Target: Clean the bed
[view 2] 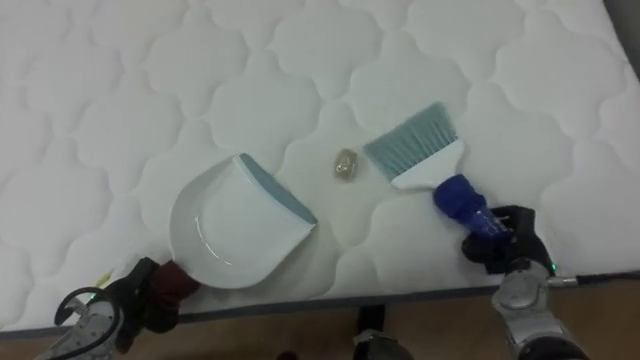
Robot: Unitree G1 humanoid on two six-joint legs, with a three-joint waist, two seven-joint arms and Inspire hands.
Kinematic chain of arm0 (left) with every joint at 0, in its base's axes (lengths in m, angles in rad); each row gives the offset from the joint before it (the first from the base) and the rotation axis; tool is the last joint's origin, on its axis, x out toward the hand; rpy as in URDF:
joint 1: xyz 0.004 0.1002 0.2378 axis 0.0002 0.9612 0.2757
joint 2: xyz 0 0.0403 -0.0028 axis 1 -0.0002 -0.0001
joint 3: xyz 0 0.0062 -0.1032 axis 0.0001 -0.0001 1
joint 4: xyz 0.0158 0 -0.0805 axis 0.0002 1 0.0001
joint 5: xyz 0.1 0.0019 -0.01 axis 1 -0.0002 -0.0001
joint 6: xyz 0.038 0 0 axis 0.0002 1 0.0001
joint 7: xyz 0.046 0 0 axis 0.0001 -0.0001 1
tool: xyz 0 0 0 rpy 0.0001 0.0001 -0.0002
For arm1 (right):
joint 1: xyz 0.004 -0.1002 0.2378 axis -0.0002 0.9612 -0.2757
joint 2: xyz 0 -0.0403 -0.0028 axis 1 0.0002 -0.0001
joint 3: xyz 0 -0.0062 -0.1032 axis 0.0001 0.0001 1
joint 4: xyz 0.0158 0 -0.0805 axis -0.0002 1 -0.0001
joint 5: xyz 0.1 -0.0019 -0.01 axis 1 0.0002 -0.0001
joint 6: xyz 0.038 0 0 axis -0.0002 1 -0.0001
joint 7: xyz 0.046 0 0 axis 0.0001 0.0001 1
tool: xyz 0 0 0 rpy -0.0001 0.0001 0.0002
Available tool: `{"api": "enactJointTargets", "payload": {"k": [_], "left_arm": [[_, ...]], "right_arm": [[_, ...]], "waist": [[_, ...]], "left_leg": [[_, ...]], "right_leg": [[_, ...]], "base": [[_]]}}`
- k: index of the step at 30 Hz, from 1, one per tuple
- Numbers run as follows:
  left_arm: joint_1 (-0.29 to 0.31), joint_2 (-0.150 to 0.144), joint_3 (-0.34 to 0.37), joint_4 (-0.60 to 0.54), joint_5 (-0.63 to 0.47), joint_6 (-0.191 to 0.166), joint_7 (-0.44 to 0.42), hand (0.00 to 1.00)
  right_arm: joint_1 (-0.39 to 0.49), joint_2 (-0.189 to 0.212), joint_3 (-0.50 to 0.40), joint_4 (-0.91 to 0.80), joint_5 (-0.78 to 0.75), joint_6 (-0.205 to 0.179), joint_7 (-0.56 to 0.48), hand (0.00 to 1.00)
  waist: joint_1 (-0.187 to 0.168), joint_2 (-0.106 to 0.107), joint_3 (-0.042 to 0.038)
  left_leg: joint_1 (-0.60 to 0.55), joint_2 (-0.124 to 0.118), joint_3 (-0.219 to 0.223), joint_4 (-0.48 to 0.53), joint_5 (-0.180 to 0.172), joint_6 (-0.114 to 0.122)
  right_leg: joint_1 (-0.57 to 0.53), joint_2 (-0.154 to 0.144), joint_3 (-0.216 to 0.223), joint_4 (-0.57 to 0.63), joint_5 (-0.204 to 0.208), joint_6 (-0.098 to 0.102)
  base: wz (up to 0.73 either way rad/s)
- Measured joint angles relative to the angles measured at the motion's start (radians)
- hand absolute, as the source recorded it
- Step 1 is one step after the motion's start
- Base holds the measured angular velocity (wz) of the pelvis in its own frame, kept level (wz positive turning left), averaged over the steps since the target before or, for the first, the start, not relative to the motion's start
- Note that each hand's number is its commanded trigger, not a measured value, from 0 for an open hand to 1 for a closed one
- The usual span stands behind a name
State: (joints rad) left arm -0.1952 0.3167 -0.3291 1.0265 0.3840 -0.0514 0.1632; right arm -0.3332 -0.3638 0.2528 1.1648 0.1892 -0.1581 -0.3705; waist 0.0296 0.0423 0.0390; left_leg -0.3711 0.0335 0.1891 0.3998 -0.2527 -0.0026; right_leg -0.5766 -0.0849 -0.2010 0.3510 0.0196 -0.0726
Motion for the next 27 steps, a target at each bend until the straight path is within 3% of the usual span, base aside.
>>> {"api": "enactJointTargets", "payload": {"k": [9, 13, 19, 23, 27], "left_arm": [[0.000, 0.027, -0.003, -0.026, 0.000, 0.009, 0.000, 1.00], [0.001, 0.042, 0.002, -0.042, 0.003, 0.020, 0.000, 1.00], [0.014, 0.065, 0.014, -0.114, 0.064, 0.057, 0.002, 1.00], [0.015, 0.083, 0.013, -0.147, 0.093, 0.059, 0.003, 1.00], [0.012, 0.113, 0.012, -0.147, 0.093, 0.072, -0.001, 1.00]], "right_arm": [[-0.043, -0.002, -0.013, 0.085, 0.040, 0.011, 0.029, 1.00], [-0.044, -0.016, -0.048, 0.085, 0.011, 0.038, 0.046, 1.00], [-0.084, -0.129, -0.078, 0.102, -0.197, 0.067, 0.036, 1.00], [-0.130, -0.185, -0.062, 0.100, -0.431, 0.075, 0.024, 1.00], [-0.159, -0.252, 0.011, 0.077, -0.668, 0.113, 0.023, 1.00]], "waist": [[-0.002, -0.002, 0.0009], [-0.007, -0.011, -0.0007], [0.003, -0.037, -0.0004], [0.009, -0.079, 0.0000], [0.025, -0.109, -0.0007]], "left_leg": [[-0.007, 0.002, 0.000, 0.023, -0.011, 0.007], [-0.019, 0.005, -0.003, 0.051, -0.028, 0.012], [-0.022, 0.003, 0.001, 0.065, -0.030, 0.015], [-0.021, 0.006, 0.006, 0.070, -0.030, 0.014], [-0.017, 0.012, 0.009, 0.067, -0.031, 0.013]], "right_leg": [[0.000, -0.002, -0.010, 0.016, -0.007, 0.002], [-0.009, -0.013, -0.020, 0.051, -0.027, 0.004], [-0.014, -0.020, -0.021, 0.064, -0.032, 0.007], [-0.011, -0.017, -0.020, 0.058, -0.030, 0.005], [-0.003, -0.006, -0.021, 0.039, -0.015, 0.002]], "base": [[0.03], [0.08], [0.03], [-0.02], [-0.06]]}}
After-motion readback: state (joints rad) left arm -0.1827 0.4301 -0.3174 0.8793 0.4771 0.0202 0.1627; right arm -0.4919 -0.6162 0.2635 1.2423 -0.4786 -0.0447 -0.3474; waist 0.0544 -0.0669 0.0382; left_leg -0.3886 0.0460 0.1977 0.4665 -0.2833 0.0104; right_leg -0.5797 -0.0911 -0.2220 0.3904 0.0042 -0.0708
